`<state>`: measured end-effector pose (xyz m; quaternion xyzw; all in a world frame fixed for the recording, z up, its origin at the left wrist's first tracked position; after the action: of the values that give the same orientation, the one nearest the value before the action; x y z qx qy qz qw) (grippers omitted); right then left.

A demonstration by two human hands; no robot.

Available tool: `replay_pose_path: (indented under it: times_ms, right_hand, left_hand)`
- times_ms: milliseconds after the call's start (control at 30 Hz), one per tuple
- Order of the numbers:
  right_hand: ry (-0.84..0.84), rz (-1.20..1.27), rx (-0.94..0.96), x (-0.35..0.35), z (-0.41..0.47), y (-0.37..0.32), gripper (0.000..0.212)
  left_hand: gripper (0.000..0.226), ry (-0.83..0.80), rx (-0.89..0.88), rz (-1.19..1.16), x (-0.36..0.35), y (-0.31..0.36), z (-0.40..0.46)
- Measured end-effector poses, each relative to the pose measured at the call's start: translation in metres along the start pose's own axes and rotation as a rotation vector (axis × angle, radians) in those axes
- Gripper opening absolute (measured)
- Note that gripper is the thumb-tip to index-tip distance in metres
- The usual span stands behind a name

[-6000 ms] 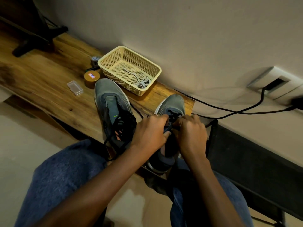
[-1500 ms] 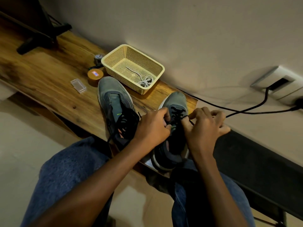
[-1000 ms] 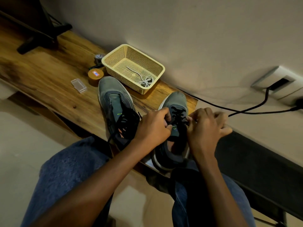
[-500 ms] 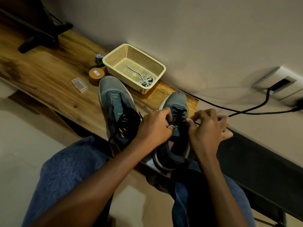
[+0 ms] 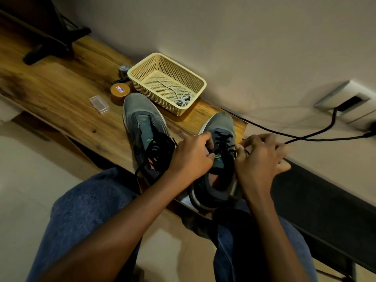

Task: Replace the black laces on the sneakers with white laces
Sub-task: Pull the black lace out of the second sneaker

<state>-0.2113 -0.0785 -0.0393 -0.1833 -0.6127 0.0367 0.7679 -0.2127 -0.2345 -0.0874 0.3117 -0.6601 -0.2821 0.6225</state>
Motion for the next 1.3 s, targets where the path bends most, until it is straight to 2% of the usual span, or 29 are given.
replay_pose_path:
  times_ms: [133,233,467,633,700,800,900,967,1033,1167,1233,1300]
  right_hand:
    - [-0.187,-0.129,0.169,-0.025,-0.008,-0.016,0.025]
    - [-0.236,-0.189,0.238,-0.033,-0.010,-0.024,0.020]
    - [0.012,0.000,0.067,0.000,-0.002,-0.007,0.011]
    - [-0.214,-0.101,0.194,-0.026,-0.008,-0.019,0.016]
    - [-0.172,-0.066,0.169,-0.022,-0.004,-0.014,0.014]
    - [0.008,0.127,0.025,0.001,0.011,0.011,0.011]
    - [0.179,0.441,-0.037,0.021,0.022,0.037,0.003]
    - [0.197,0.586,-0.106,0.022,0.024,0.048,0.003]
    - [0.150,0.680,-0.161,0.016,0.024,0.055,0.008]
    - [0.016,0.700,-0.185,-0.001,0.023,0.054,0.027]
    - [-0.045,0.694,-0.176,-0.008,0.021,0.050,0.024]
    - [-0.181,0.644,-0.135,-0.019,0.019,0.040,0.014]
  left_hand:
    - [0.019,0.002,-0.004,-0.015,0.001,-0.001,0.000]
    - [0.019,0.003,-0.012,-0.006,0.001,0.000,0.000]
    - [0.017,0.012,0.000,-0.011,0.004,-0.002,0.001]
    - [0.018,0.002,-0.001,0.002,0.004,-0.003,0.001]
    - [0.018,0.009,-0.004,0.014,0.004,-0.001,0.000]
    - [0.017,0.021,-0.029,0.050,0.002,0.003,-0.002]
    - [0.032,0.022,-0.088,0.123,-0.009,0.014,-0.004]
    - [0.040,0.033,-0.131,0.200,-0.014,0.019,-0.002]
    - [0.043,0.040,-0.173,0.273,-0.019,0.023,0.000]
    - [0.043,0.052,-0.234,0.373,-0.028,0.031,0.002]
    - [0.036,0.092,-0.243,0.420,-0.028,0.034,0.005]
    - [0.029,0.139,-0.232,0.446,-0.025,0.036,0.009]
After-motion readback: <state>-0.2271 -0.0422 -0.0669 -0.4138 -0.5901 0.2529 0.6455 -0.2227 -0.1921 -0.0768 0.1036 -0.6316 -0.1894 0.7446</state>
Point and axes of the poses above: each hand's wrist, its own z-axis towards the middle knuckle, its own x-axis out of the back of the hand, y = z × x, the point moved 9 cm from there along z, towards the middle knuckle
